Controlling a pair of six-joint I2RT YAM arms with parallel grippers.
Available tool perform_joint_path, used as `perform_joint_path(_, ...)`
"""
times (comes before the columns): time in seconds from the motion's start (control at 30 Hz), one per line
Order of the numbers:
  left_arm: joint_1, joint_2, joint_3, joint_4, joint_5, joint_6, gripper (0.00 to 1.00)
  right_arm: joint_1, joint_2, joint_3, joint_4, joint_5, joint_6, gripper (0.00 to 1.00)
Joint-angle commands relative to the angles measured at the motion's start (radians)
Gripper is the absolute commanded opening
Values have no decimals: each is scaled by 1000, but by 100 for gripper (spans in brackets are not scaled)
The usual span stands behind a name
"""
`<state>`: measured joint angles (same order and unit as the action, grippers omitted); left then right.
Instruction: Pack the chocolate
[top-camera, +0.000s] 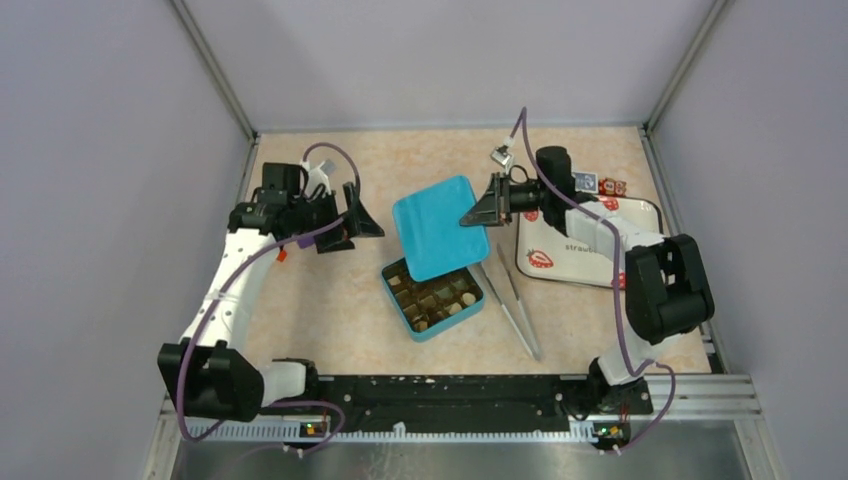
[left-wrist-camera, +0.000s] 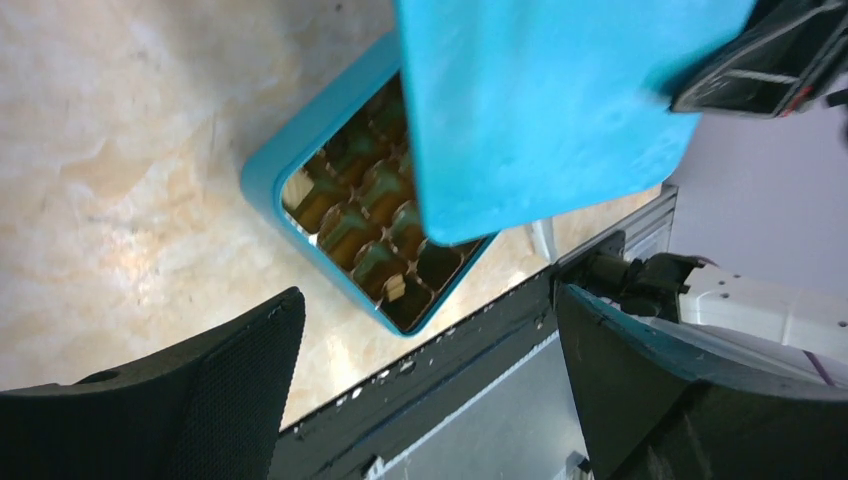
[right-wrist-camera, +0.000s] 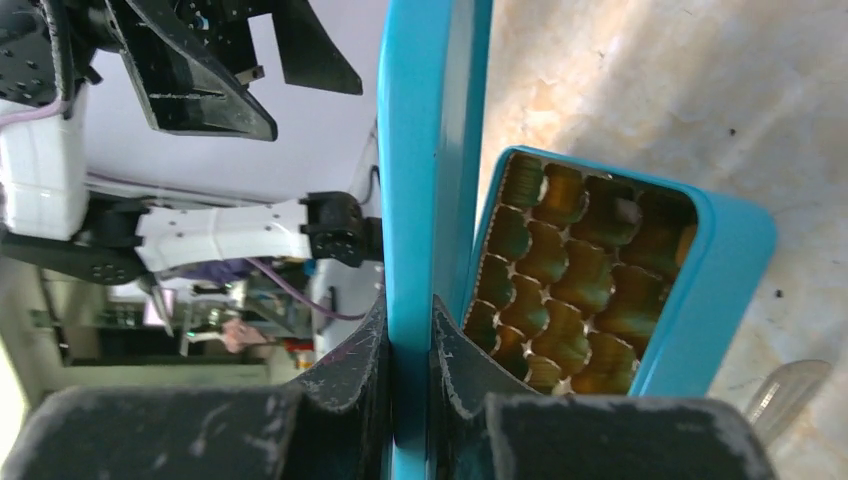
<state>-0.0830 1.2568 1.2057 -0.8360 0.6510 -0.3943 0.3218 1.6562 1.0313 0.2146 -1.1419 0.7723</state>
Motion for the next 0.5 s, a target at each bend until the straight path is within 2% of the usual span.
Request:
perform_joint_path(0.0, 6, -65, -105, 19, -1, -9, 99, 23, -25, 108, -501, 33, -382, 0)
perform_joint_path(0.1, 6, -123, -203, 100, 42, -55, 99, 33, -2, 141, -579, 7, -454, 0)
perform_joint_path(0.23, 6, -193, -300, 174, 68, -109, 99, 63, -3, 150, -578, -38, -466, 0)
perform_joint_path(0.47, 6, -246, -314, 169, 81, -74, 99, 80, -10, 137, -499, -86, -391, 0)
